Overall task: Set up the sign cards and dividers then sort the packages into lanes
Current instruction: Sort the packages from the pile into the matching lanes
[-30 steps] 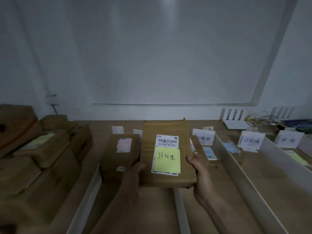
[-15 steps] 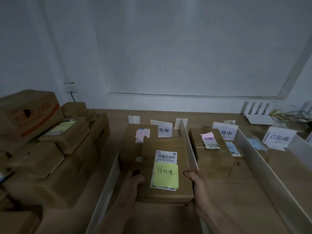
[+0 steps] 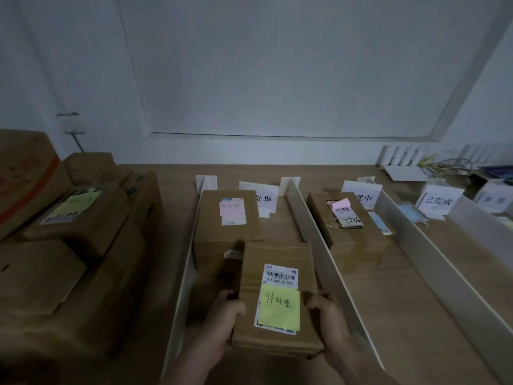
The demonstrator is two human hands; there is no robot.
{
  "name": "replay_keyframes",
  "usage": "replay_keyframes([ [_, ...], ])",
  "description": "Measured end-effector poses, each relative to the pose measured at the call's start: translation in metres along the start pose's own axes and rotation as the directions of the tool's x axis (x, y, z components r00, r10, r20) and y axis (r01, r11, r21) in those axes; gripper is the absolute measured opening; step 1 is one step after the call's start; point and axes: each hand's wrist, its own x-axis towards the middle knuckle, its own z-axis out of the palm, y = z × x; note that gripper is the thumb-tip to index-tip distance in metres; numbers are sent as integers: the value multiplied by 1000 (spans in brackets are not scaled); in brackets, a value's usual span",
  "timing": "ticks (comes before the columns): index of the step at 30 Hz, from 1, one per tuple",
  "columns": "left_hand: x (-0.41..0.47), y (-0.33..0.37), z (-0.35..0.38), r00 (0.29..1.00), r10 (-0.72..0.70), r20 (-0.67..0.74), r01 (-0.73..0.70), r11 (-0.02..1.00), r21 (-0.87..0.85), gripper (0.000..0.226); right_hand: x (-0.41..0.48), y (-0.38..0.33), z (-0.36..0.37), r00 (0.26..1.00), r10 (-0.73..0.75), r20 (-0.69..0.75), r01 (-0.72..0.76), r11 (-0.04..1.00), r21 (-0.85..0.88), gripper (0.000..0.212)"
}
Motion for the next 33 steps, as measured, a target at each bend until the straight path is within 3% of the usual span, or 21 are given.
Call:
replay_keyframes([
  [11, 29, 1, 34, 996, -66, 55, 60, 993, 101, 25, 41, 14, -32, 994, 50, -99, -66, 986, -155, 79],
  [15, 41, 3, 47, 997, -66, 47, 62, 993, 97, 25, 42, 6, -33, 993, 45, -110, -68, 974, -215, 75],
  [21, 58, -4, 66, 998, -67, -10, 68, 995, 72, 28, 42, -19, -30, 995, -24, -102, -17, 925, -380, 49],
  [33, 89, -5, 90, 988, -72, -139, 85, 992, 91, 31, 88, -21, -31, 989, -143, -39, 93, 799, -594, 44],
])
